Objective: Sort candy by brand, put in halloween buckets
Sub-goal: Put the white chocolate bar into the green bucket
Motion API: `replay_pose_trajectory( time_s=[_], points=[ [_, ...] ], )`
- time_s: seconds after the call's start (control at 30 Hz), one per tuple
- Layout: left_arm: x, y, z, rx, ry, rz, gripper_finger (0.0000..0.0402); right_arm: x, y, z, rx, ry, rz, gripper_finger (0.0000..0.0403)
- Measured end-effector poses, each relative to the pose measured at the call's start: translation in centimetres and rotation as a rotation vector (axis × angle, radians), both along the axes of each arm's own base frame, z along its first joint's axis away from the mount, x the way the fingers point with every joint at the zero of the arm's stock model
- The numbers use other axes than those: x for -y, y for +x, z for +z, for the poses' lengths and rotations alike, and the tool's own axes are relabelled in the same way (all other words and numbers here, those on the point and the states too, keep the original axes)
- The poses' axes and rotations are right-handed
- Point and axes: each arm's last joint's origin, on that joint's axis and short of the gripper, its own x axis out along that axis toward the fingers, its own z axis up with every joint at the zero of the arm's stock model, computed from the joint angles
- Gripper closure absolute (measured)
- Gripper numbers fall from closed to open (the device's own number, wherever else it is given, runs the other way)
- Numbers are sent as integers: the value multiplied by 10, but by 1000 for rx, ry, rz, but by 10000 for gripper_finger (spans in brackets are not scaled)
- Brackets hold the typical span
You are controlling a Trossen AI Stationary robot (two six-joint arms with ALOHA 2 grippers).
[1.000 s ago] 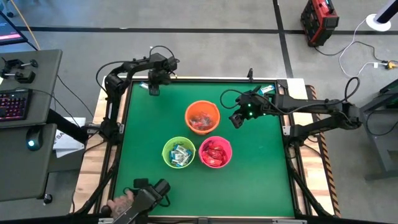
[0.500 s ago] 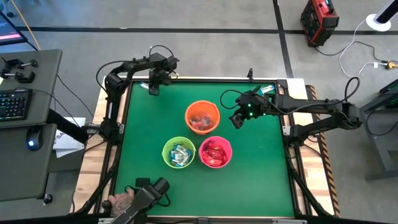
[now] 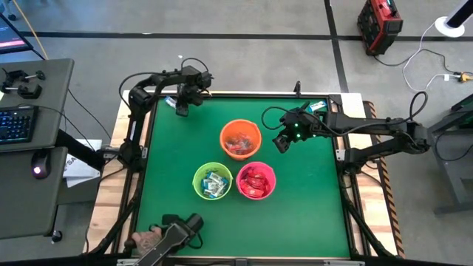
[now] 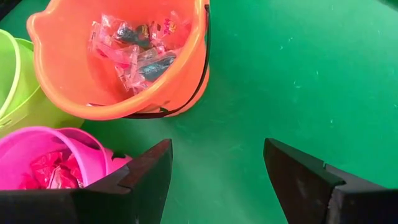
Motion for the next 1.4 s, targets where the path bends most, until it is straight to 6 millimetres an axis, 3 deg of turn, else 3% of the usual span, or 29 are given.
replay_pose_trajectory(
  time_s=[0.27, 0.6, 0.8, 0.93, 1.07, 1.17, 1.4],
  points=[
    [11, 13, 1, -25, 35, -25, 386, 0, 0, 0, -7, -24, 29, 157],
    [7, 26, 37, 47, 44, 172, 398, 1, 1, 1, -9, -79, 80, 157],
    [5, 36, 75, 113, 95, 359, 398, 1, 0, 2, -20, -126, 136, 157],
    [10, 48, 101, 249, 118, 496, 398, 5, -10, 10, -14, -166, 127, 157],
    [33, 55, 134, 381, 93, 604, 398, 9, -30, 23, -10, -203, 75, 157],
    [62, 60, 161, 466, 68, 612, 399, 10, -47, 31, -12, -230, 37, 157],
    [158, 63, 229, 726, 42, 576, 399, 11, -64, 42, 19, -263, 13, 157]
  ],
)
